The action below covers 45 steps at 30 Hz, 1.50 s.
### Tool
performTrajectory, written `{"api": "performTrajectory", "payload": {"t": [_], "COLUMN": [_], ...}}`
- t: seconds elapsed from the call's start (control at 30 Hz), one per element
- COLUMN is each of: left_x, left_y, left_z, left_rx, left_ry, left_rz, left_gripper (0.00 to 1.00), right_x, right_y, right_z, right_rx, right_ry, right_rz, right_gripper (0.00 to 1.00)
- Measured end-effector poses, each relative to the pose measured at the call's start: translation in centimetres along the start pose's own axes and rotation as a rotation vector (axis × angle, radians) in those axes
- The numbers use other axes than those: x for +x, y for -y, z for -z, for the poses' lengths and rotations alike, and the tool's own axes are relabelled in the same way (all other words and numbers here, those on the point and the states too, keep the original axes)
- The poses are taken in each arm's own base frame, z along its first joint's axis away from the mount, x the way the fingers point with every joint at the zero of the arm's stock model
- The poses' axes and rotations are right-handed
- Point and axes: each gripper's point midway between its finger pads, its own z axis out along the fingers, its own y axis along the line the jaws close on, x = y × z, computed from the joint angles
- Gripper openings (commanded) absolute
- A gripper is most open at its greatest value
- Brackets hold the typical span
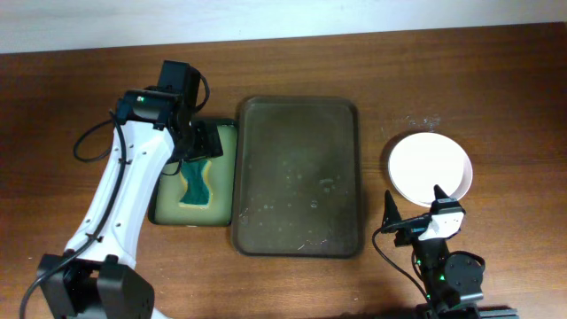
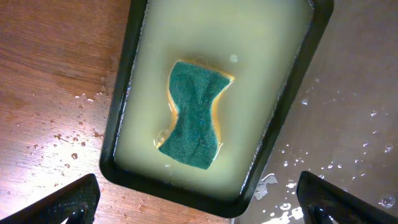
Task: Clean dirty plates on tray and stack at the side
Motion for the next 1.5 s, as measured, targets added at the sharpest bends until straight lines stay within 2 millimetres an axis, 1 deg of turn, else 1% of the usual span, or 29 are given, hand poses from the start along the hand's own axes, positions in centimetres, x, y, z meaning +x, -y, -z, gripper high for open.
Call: {"api": "performTrajectory", "payload": {"t": [0.27,0.33,0.37,0.4,0.43,0.47,0.5,0.53,0.57,0.6,0.63,0.67,0.7,0.73,0.8,0.87,0.93,0.97,1.0,1.07,1.1,1.13,1.5], "left_x": [0.0,0.7,0.4,-0.4,-1.8,-2.5,-2.1,0.0,0.2,0.9,2.6,4.1,4.3,6.5,8.1,9.0,9.5,9.5,9.3,8.8,9.0,9.3,9.3], "left_y": [0.0,-0.1,0.0,0.6,1.7,2.2,1.4,-1.5,-2.6,-3.5,-4.9,-5.9,-6.2,-7.5,-8.8,-10.1,-11.2,-11.4,-11.5,-11.2,-11.0,-10.8,-10.7], "left_z": [0.0,0.2,1.2,2.9,5.2,8.4,10.3,11.0,11.0,10.0,7.8,6.2,6.2,5.2,4.8,4.8,5.6,6.0,6.0,5.5,3.2,1.3,1.1], "left_rx": [0.000,-0.010,-0.027,-0.018,0.027,0.089,0.125,0.132,0.167,0.181,0.187,0.205,0.234,0.248,0.263,0.256,0.254,0.257,0.261,0.280,0.270,0.256,0.258], "left_ry": [0.000,-0.023,0.032,0.134,0.289,0.461,0.563,0.654,0.745,0.778,0.798,0.847,0.913,0.981,1.081,1.155,1.241,1.278,1.299,1.347,1.307,1.258,1.253], "left_rz": [0.000,-0.010,-0.028,-0.041,-0.037,-0.025,-0.004,0.044,0.086,0.114,0.146,0.177,0.197,0.228,0.271,0.312,0.350,0.361,0.366,0.370,0.363,0.357,0.354], "left_gripper": [0.99,0.99,0.99,0.99,0.99,0.99,0.99,0.99,0.99,0.99,0.99,0.99,1.00,0.99,0.99,0.99,0.99,0.99,0.99,0.99,0.99,0.99,0.99], "right_x": [0.0,0.0,0.0,0.0,0.1,0.1,0.1,0.1,0.1,0.1,0.1,0.1,0.2,0.1,0.1,0.1,0.1,0.1,0.1,0.2,0.1,0.1,0.1], "right_y": [0.0,0.0,0.0,0.0,0.0,0.0,0.0,0.0,0.0,0.0,0.0,0.0,0.0,0.0,0.0,0.0,0.0,0.0,0.0,0.0,0.0,0.0,0.0], "right_z": [0.0,0.0,0.0,0.0,0.0,0.0,0.0,0.0,0.0,0.0,0.0,0.0,0.0,0.0,0.0,0.0,0.0,0.0,0.0,0.0,0.0,0.0,0.0], "right_rx": [0.000,0.000,0.000,0.000,0.000,0.001,0.001,0.001,0.001,0.000,0.001,0.001,0.000,0.000,0.001,0.000,0.001,0.001,0.000,0.001,0.000,0.001,0.000], "right_ry": [0.000,0.000,0.000,-0.001,-0.003,-0.004,-0.003,-0.005,-0.006,-0.005,-0.006,-0.005,-0.006,-0.005,-0.006,-0.005,-0.005,-0.006,-0.006,-0.006,-0.006,-0.006,-0.006], "right_rz": [0.000,0.000,0.000,0.000,0.000,0.000,0.000,0.000,0.000,0.000,0.000,0.000,0.000,0.000,-0.001,0.000,0.000,0.000,0.000,0.000,0.000,0.000,0.001], "right_gripper": [0.98,0.98,0.98,0.98,0.98,0.98,0.98,0.98,0.98,0.98,0.98,0.98,0.98,0.98,0.98,0.98,0.98,0.98,0.98,0.98,0.98,0.98,0.98]}}
